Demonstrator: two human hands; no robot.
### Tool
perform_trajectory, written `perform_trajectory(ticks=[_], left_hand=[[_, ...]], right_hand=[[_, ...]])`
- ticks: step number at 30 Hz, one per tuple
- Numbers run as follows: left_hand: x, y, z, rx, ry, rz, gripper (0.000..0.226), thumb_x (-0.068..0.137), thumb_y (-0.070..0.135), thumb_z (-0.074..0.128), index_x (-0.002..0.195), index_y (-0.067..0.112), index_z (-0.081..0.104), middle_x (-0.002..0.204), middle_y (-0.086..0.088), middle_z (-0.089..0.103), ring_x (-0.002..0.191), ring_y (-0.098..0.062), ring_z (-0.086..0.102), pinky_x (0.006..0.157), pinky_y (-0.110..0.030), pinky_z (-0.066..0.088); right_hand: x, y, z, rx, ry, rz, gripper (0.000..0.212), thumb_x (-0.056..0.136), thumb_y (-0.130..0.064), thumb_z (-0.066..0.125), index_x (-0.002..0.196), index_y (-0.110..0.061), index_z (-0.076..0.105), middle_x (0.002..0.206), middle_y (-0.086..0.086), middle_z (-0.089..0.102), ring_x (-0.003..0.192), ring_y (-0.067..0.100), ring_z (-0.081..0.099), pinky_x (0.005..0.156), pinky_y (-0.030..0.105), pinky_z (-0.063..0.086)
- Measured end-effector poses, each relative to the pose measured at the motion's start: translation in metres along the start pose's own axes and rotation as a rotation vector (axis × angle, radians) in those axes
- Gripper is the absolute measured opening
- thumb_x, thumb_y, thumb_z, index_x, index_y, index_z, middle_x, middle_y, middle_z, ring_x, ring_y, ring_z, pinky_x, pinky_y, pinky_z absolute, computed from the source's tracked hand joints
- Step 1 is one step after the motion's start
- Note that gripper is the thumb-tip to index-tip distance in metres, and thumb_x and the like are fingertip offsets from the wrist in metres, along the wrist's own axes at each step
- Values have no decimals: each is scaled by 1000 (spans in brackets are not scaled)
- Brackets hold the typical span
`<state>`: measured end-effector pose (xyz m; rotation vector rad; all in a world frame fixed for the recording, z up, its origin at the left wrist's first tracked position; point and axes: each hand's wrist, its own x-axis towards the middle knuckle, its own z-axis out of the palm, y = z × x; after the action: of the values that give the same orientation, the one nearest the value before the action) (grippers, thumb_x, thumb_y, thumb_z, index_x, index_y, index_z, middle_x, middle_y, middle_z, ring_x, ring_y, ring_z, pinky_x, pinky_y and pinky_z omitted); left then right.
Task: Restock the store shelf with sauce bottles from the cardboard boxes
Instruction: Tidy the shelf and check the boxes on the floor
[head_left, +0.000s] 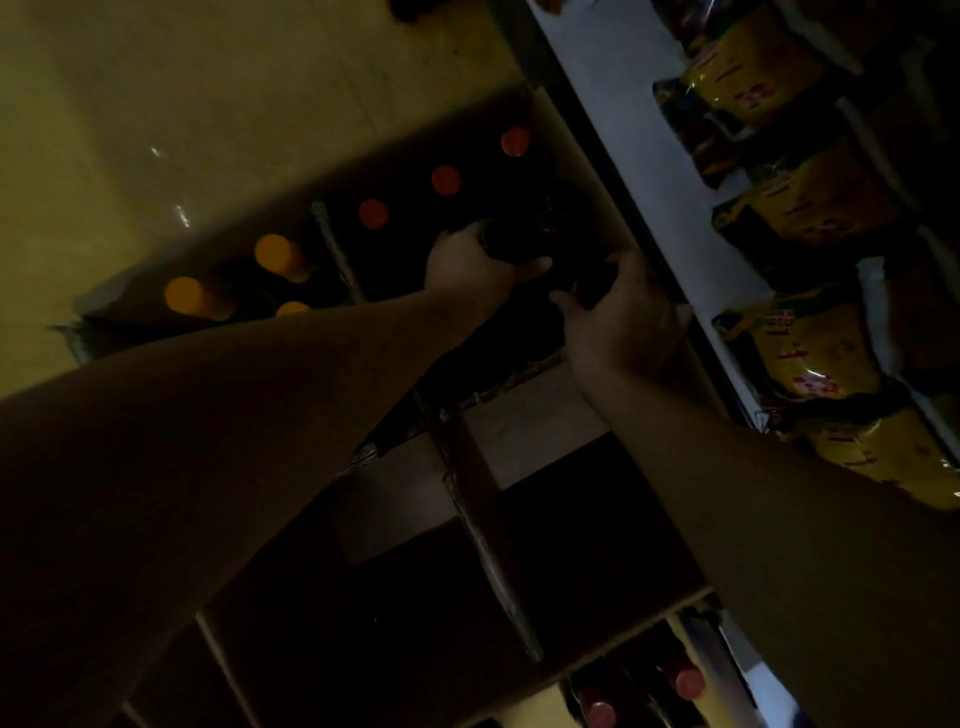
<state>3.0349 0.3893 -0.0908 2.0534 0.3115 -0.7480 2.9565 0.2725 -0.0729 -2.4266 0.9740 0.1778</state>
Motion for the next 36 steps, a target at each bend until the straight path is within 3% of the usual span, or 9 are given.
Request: perform_trajectory(ticks=[5,10,14,17,21,24,28,31,36], left_hand=[[-6,-10,8,-173,74,-17,53,90,52,75,132,21,65,121,2,69,114,-18,66,96,-34,57],[-30,-5,-17,-219,79,-57,35,93,52,71,112,23,65,105,4,68,101,-18,67,81,-29,55],[-75,17,-52,-213,54,12,30,95,55,67,107,27,65,101,7,68,97,-16,68,79,-30,56],[-118,40,-84,-169,78,57,30,96,60,62,98,30,63,93,12,67,94,-15,67,77,-29,54],[-181,85,-132,-289,141,152,42,96,53,66,113,15,71,112,5,71,108,-17,64,92,-31,51],[-233,128,-175,-373,72,132,38,96,44,70,86,8,66,95,-4,68,91,-21,62,72,-26,47],[-316,191,-239,-384,14,242,30,84,43,82,78,16,69,78,-2,68,81,-23,65,83,-36,52],[-391,244,-286,-322,-4,384,42,87,39,79,61,8,65,61,-4,65,59,-18,62,75,-34,50],[-532,344,-342,-291,-43,590,52,88,40,79,51,8,61,54,-10,61,57,-25,61,81,-44,58]], right_hand=[[-1,-1,9,105,55,49,39,86,-44,79,118,-25,67,121,1,70,125,23,53,105,38,28],[-18,-6,-21,304,-39,32,33,85,-32,83,114,-24,70,114,2,72,113,27,63,97,46,54],[-42,-29,-70,310,-33,-50,38,91,-25,78,126,-15,66,123,11,69,119,30,61,89,25,44],[-65,-48,-110,347,25,-68,43,93,-20,76,132,-9,59,126,14,66,121,30,59,89,25,43],[-110,-84,-172,496,154,-101,47,93,-11,73,135,-4,53,127,12,63,119,21,58,101,27,47],[-146,-120,-227,654,285,-114,43,98,-6,64,137,-2,47,116,2,57,109,12,53,82,5,42],[-199,-177,-316,778,392,-122,36,105,-16,53,137,-6,41,97,-10,47,88,9,51,68,9,37],[-246,-221,-399,826,436,-164,32,105,-22,54,133,-10,43,104,-5,50,93,11,51,72,12,33],[-328,-273,-546,799,537,-271,24,102,-37,60,104,-18,44,86,-13,50,79,8,54,81,30,47]])
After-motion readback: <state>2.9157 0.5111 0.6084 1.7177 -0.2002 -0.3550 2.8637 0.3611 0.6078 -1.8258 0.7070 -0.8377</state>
